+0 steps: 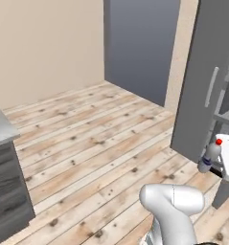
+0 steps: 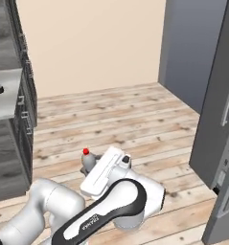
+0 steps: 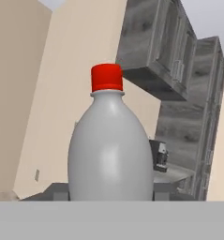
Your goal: Take the bottled waters from the counter and place them in the freezer to freeze. Close the freezer door after placing the bottles.
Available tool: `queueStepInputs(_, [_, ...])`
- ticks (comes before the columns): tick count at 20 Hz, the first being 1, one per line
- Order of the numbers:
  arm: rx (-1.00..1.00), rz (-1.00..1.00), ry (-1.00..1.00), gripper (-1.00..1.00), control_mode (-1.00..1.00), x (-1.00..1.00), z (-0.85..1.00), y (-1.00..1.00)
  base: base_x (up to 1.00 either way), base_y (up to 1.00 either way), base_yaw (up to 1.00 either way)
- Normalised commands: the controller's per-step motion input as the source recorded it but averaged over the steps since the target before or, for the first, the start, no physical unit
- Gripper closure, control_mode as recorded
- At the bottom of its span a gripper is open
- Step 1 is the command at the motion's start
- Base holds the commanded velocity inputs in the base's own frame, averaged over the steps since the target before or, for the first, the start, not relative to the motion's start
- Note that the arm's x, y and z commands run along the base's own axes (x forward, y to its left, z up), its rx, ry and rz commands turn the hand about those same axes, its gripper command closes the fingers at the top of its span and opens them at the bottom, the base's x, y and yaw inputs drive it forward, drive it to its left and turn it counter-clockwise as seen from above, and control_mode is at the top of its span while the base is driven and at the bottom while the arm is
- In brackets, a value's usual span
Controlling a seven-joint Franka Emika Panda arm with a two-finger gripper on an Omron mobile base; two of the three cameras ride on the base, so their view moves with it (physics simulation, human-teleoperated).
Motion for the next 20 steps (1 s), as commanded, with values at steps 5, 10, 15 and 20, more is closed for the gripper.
queueStepInputs(5, [0.0, 0.0, 0.0, 1.0, 1.0, 0.0, 0.0, 0.0, 0.86, 0.0, -0.35])
queueStepInputs(10, [0.0, 0.0, 0.0, 1.0, 1.0, 0.0, 0.0, 0.0, 0.54, 0.0, -0.45])
queueStepInputs(15, [0.0, 0.0, 0.0, 1.0, 1.0, 0.0, 0.0, 0.0, 0.24, 0.1, -0.49])
queueStepInputs(20, [0.0, 0.0, 0.0, 1.0, 1.0, 0.0, 0.0, 0.0, 0.08, 0.52, -0.49])
